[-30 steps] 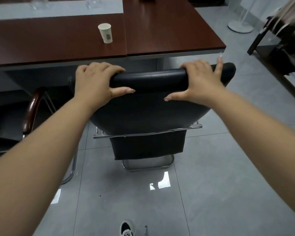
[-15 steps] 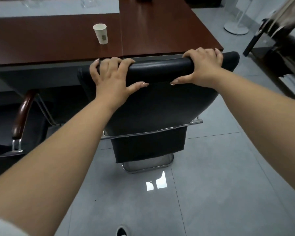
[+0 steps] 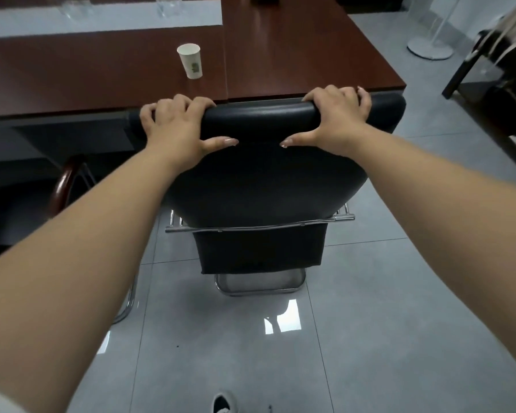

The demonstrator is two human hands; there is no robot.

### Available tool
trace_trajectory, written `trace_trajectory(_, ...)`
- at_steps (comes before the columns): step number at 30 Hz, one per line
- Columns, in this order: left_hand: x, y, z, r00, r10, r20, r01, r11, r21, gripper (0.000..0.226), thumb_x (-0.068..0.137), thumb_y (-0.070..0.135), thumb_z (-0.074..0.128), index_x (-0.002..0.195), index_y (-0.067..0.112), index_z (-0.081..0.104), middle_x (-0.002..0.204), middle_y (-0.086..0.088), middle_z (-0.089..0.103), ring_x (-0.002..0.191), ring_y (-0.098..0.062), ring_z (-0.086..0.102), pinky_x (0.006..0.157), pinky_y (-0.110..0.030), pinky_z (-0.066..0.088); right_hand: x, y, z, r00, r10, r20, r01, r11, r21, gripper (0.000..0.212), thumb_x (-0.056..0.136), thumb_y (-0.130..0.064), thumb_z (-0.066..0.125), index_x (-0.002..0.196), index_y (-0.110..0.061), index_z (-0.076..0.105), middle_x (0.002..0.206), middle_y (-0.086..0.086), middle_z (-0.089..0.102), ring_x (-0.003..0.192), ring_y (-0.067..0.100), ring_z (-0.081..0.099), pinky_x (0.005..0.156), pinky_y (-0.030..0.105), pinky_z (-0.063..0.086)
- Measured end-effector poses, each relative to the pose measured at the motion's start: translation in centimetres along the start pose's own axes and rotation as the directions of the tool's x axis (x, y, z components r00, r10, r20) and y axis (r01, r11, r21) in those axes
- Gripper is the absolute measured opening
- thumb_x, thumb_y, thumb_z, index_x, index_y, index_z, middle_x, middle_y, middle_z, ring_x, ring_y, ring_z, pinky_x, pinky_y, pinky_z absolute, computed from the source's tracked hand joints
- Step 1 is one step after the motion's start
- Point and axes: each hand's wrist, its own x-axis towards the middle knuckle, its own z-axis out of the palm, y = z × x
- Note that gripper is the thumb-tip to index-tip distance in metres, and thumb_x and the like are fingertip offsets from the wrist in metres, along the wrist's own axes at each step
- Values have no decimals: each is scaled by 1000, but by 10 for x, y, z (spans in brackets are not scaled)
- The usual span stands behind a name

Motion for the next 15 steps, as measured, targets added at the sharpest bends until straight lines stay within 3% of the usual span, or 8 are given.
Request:
trace_trajectory(9, -5, 6, -1, 998, -14, 68, 9, 997, 76, 74, 82, 69, 39, 140, 25, 27, 138, -11, 32, 132, -31, 23, 110, -45, 8, -6, -3, -6, 1000, 21, -23, -20, 999, 36, 72, 67, -61, 69, 123, -19, 51, 125, 5, 50, 127, 25, 36, 113, 39, 7)
trace_trajectory(15, -25, 0, 5, 999, 41, 30, -43, 998, 47, 73, 84, 67, 41, 141, 25, 26, 141, -11, 30, 133, -30, 23, 112, -43, 6, -26, -10, 0, 997, 61, -47, -62, 998, -24, 74, 68, -62, 68, 126, -19, 49, 125, 6, 50, 127, 27, 37, 113, 41, 7)
